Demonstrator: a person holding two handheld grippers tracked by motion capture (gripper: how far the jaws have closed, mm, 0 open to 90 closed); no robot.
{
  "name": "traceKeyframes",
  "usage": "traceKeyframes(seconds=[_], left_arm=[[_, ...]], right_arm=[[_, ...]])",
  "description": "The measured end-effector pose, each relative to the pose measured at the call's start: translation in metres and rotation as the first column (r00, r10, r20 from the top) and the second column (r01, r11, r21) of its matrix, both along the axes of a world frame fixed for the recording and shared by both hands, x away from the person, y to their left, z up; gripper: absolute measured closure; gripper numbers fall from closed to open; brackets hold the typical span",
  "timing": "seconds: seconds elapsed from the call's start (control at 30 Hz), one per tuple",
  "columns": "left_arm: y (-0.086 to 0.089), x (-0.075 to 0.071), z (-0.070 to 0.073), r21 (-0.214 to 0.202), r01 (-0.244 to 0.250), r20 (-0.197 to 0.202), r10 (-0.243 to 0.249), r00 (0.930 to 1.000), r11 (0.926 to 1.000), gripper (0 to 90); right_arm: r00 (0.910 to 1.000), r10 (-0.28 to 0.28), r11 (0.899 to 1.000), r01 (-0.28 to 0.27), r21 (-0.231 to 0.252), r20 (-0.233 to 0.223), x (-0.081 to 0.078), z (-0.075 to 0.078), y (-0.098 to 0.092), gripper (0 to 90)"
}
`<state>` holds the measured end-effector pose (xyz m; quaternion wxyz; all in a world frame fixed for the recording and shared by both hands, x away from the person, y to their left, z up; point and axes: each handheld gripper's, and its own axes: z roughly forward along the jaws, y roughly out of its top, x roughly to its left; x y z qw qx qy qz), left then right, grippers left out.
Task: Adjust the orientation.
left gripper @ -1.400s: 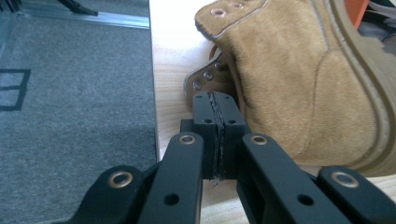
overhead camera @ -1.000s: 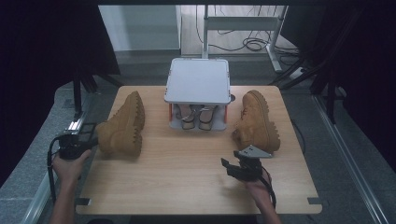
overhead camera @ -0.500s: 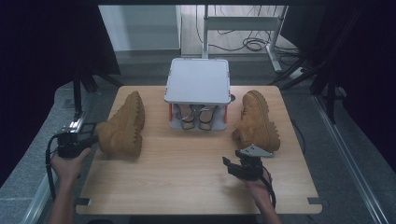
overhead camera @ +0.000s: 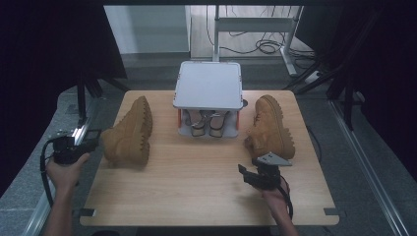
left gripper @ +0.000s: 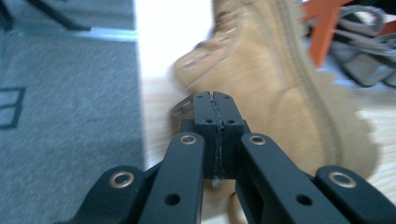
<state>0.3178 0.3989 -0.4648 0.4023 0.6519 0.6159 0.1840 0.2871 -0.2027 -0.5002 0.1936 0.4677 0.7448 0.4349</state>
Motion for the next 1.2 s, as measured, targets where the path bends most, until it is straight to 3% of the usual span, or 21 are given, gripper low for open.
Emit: traceKeyframes(seconds=[0.17,0.33,0.37,0.47,0.7,0.87,1.2], left_arm=[[0.004,0.006,-0.023,-0.012,0.014,-0.047,-0.015,0.9988,0.9998,89.5],[-0.006,0.02,-0.032,-0.02,0.03,-0.074,-0.032,0.9967,0.9993,89.7],[-0.007,0.021,-0.031,-0.011,0.028,-0.073,-0.028,0.9969,0.9996,89.7],[-0.011,0.019,-0.024,-0.032,0.039,-0.051,-0.04,0.9979,0.9987,89.8],[-0.026,0.02,-0.007,-0.019,0.07,-0.014,-0.07,0.9974,0.9974,89.7],[-0.034,0.021,0.001,-0.036,0.093,0.008,-0.092,0.9957,0.995,89.6],[-0.059,0.029,0.019,-0.071,0.176,0.054,-0.172,0.9836,0.9819,87.9]], right_arm=[[1.0,0.003,1.0,-0.003,-0.003,0.005,0.0,0.001,0.001,39.4],[0.9999,0.016,1.0,-0.016,-0.019,0.002,0.0,-0.001,0.005,39.4],[0.9998,0.022,0.999,-0.022,-0.024,0.002,0.0,-0.001,0.006,39.4],[0.9995,0.033,0.999,-0.033,-0.042,0.002,0.0,-0.002,0.007,39.5],[0.9995,0.03,0.999,-0.03,-0.036,0.005,-0.001,-0.001,0.007,39.5],[0.9998,0.019,0.999,-0.018,-0.028,0.008,-0.001,0.0,0.004,39.5],[0.9999,0.009,1.0,-0.009,-0.026,0.006,-0.002,0.0,0.0,39.5]])
